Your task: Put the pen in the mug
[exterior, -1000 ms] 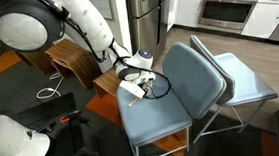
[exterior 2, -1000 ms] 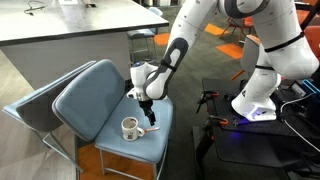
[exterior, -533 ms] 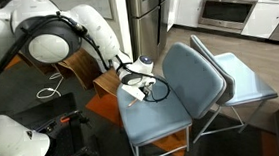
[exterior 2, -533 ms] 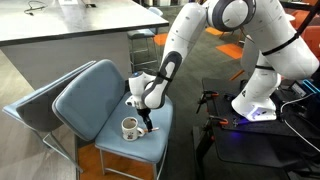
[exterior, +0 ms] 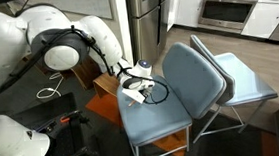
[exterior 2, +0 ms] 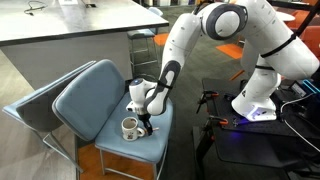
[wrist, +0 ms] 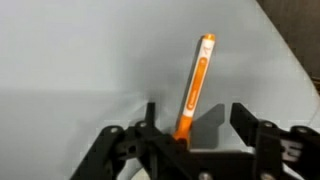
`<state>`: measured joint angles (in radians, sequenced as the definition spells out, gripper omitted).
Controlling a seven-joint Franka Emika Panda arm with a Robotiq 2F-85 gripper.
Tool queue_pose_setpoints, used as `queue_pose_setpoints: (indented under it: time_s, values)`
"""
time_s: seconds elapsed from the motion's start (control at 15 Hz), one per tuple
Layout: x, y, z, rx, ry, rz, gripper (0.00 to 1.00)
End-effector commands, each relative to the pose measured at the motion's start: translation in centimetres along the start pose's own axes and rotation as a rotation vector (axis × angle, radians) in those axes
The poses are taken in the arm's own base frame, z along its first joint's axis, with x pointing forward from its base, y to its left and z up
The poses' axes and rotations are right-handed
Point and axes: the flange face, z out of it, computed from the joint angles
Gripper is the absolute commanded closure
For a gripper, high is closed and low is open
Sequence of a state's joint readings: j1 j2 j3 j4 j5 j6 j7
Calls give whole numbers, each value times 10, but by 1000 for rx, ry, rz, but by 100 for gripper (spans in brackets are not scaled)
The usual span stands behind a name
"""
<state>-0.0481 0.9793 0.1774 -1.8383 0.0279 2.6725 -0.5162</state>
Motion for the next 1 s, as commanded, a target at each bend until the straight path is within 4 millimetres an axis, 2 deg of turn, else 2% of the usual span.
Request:
queue_pose_setpoints:
  time_s: [0.0,0.4,0.47,0.93]
  values:
    - [9,-3,3,-36,17,14,48]
    - [11,-3,-1,-63,44,27,94]
    - [11,-1,-2,-65,53,33,99]
    - [-12,-4,-20,-51,9,61,97]
